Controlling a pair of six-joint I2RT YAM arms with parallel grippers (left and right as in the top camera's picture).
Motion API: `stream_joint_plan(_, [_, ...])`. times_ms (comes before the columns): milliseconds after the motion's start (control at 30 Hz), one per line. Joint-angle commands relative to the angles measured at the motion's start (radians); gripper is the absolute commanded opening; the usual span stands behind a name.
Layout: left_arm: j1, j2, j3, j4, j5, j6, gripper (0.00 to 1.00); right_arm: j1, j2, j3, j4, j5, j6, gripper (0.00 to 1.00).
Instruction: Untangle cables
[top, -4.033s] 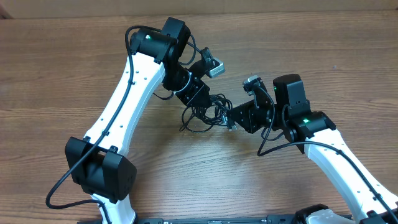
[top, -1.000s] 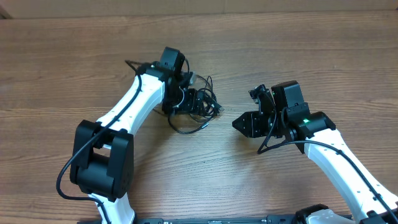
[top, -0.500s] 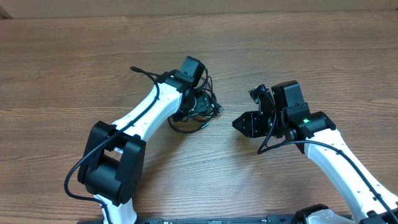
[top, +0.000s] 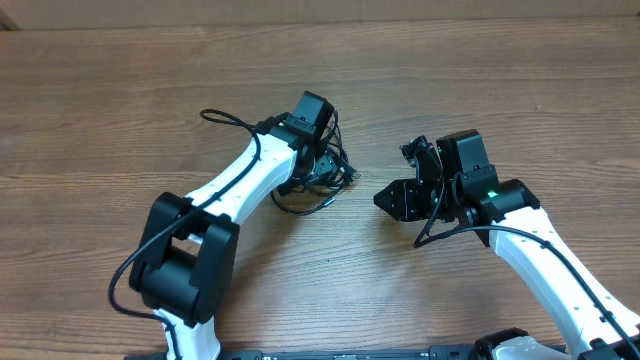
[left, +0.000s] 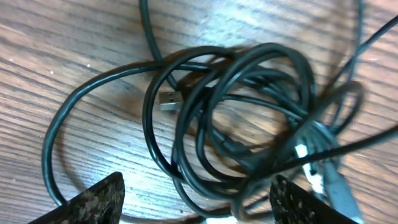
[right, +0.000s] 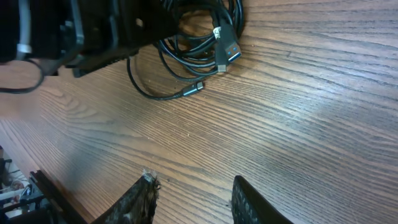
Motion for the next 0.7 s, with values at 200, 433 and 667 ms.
stream_joint_plan(200, [-0.005, 0.085, -0.006, 0.058, 0.022, -0.008, 0.73, 0.003, -0.003, 0.007, 0.002, 0.002, -0.005, 0.37])
stream_joint_plan(433, [-0.003, 0.085, -0.006, 0.103, 0.014, 0.008, 0.35, 0.003, -0.003, 0.007, -0.002, 0.002, -0.004, 0.37])
stream_joint_plan(667, [-0.002, 0.085, 0.002, 0.102, 0.074, 0.098, 0.04, 0.003, -0.003, 0.007, -0.013, 0.002, -0.005, 0.41])
